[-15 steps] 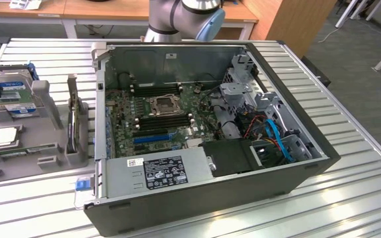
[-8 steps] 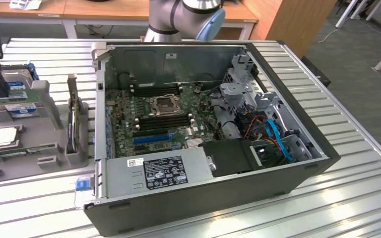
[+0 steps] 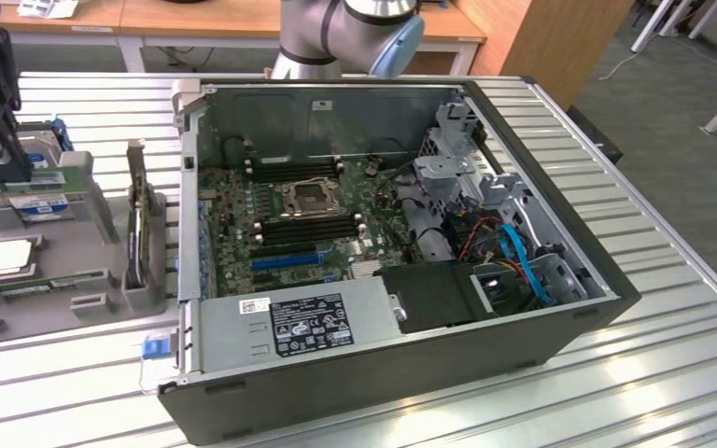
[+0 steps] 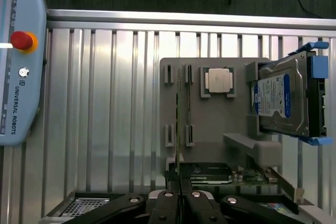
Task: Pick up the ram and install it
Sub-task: 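Pick up the ram and move it above insertion slot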
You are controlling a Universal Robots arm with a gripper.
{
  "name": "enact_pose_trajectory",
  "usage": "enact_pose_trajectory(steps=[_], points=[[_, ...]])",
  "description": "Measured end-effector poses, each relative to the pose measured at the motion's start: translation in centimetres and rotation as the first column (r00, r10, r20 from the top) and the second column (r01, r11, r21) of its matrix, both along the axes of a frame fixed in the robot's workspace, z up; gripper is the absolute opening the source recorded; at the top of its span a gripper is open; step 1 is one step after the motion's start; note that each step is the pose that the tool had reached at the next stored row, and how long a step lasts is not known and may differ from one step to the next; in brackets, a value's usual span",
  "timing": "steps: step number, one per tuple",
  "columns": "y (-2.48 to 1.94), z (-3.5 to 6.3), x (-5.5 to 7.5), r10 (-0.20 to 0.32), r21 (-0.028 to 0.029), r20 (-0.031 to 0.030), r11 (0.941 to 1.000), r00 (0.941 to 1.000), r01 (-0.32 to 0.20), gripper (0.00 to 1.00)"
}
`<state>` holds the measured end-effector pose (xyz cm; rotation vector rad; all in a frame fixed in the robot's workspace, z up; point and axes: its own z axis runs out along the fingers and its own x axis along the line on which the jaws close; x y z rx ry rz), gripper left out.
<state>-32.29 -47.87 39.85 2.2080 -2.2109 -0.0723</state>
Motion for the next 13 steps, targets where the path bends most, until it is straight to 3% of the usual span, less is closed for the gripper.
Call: enact_pose_trajectory(steps=[13], points=[[0.0, 0.0, 1.8, 0.0, 0.0, 0.0, 1.0, 1.0, 0.0, 0.11]])
